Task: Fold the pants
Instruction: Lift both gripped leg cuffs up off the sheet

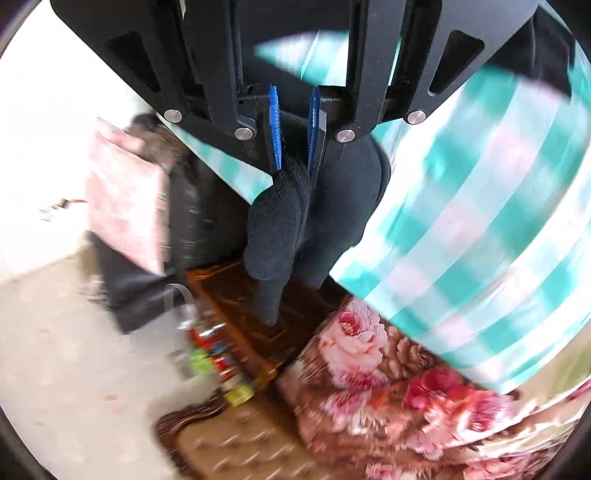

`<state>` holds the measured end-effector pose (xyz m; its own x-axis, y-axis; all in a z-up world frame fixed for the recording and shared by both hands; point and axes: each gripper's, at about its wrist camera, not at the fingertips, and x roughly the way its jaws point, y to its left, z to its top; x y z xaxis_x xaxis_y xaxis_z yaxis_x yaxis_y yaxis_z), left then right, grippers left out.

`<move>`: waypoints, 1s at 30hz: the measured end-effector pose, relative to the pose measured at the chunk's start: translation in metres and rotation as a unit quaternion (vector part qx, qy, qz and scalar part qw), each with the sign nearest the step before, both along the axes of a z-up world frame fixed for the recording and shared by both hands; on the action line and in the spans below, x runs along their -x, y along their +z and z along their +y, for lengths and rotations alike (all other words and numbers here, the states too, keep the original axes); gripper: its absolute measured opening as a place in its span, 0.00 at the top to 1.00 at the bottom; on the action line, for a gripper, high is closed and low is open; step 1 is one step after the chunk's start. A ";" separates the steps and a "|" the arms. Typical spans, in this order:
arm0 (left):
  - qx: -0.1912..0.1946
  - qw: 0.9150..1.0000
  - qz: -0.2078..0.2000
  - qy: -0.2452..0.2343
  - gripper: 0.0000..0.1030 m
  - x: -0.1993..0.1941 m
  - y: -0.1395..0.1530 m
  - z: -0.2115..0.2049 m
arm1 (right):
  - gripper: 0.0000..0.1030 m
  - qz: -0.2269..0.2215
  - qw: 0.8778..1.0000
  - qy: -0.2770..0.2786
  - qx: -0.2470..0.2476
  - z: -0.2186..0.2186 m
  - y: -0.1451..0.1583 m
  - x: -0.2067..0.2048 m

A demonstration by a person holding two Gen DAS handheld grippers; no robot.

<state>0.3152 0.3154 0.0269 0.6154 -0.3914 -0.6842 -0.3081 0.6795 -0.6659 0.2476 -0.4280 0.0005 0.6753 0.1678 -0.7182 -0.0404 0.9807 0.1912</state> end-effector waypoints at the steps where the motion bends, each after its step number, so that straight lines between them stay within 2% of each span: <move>1: -0.006 1.000 -0.016 0.000 0.89 0.035 0.002 0.000 | 0.90 -0.011 1.000 -0.002 -0.012 0.000 0.001 0.023; 2: -0.008 0.999 -0.032 0.006 0.89 0.084 -0.003 0.001 | 0.90 -0.018 1.000 -0.005 -0.025 -0.001 -0.002 0.048; 4: -0.007 0.999 -0.049 0.014 0.89 0.156 -0.025 0.002 | 0.90 -0.019 0.998 -0.018 -0.055 -0.007 -0.021 0.104; 5: -0.012 0.999 -0.050 0.017 0.89 0.183 -0.035 0.001 | 0.90 -0.008 0.997 -0.029 -0.075 -0.012 -0.038 0.133; 7: -0.013 0.999 -0.045 0.025 0.89 0.243 -0.070 -0.003 | 0.86 0.022 0.993 -0.051 -0.108 -0.020 -0.069 0.165; 8: 0.002 0.999 -0.034 0.020 0.88 0.273 -0.099 -0.006 | 0.78 0.041 0.989 -0.063 -0.126 -0.025 -0.085 0.179; 9: 0.004 0.999 -0.026 0.019 0.86 0.287 -0.111 -0.007 | 0.71 0.056 0.984 -0.087 -0.145 -0.031 -0.101 0.196; 10: 0.001 1.000 -0.012 0.024 0.85 0.298 -0.126 -0.007 | 0.52 0.061 0.979 -0.107 -0.162 -0.035 -0.111 0.211; 11: -0.010 1.000 0.002 0.025 0.84 0.310 -0.137 -0.009 | 0.42 0.058 0.974 -0.123 -0.180 -0.037 -0.115 0.223; 12: -0.019 1.000 0.008 0.020 0.83 0.317 -0.142 -0.012 | 0.41 0.053 0.968 -0.135 -0.206 -0.039 -0.115 0.238; 13: -0.014 1.000 0.006 0.020 0.83 0.324 -0.144 -0.012 | 0.38 0.052 0.962 -0.135 -0.230 -0.039 -0.113 0.247; 14: 0.006 1.000 0.003 0.021 0.78 0.326 -0.145 -0.011 | 0.36 0.048 0.958 -0.133 -0.251 -0.038 -0.109 0.253; 15: 0.027 0.999 -0.005 0.023 0.65 0.327 -0.144 -0.009 | 0.34 0.034 0.949 -0.134 -0.283 -0.038 -0.101 0.260; 17: 0.056 0.997 -0.029 0.042 0.45 0.327 -0.138 -0.003 | 0.21 0.029 0.942 -0.129 -0.308 -0.034 -0.093 0.259; 19: 0.086 0.994 -0.034 0.059 0.44 0.323 -0.139 0.002 | 0.19 0.041 0.938 -0.128 -0.319 -0.027 -0.092 0.249; 21: 0.124 0.988 -0.024 0.087 0.44 0.323 -0.148 0.011 | 0.18 0.057 0.924 -0.122 -0.358 -0.023 -0.099 0.238; 23: 0.140 0.984 -0.021 0.112 0.44 0.328 -0.154 0.018 | 0.18 0.069 0.916 -0.124 -0.375 -0.021 -0.104 0.227; 30: 0.178 0.974 -0.019 0.135 0.46 0.326 -0.167 0.030 | 0.15 0.094 0.908 -0.147 -0.380 -0.030 -0.109 0.198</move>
<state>-0.0106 0.3450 -0.1398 0.7516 -0.4197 -0.5089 -0.4141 0.3002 -0.8593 0.0495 -0.4584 -0.1083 0.6485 0.4953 -0.5780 0.3063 0.5254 0.7938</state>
